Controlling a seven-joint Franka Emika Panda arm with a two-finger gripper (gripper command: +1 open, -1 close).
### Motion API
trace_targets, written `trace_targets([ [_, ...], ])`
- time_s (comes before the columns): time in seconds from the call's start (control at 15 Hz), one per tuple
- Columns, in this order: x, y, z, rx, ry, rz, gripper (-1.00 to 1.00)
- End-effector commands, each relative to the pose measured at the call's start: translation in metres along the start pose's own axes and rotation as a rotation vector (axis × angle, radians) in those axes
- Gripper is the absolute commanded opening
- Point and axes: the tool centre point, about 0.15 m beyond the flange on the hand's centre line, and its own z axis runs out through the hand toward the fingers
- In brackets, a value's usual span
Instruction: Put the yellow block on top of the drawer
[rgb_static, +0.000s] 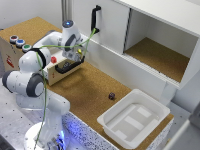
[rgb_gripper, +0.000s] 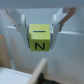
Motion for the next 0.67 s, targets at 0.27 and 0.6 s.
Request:
trace_targets([
  [0.27, 0.109, -0.138, 0.013, 0.202, -0.185, -0.34, -1.0],
  [0.6, 0.09, -0.202, 0.036, 0.254, -0.366, -0.587, -1.0],
])
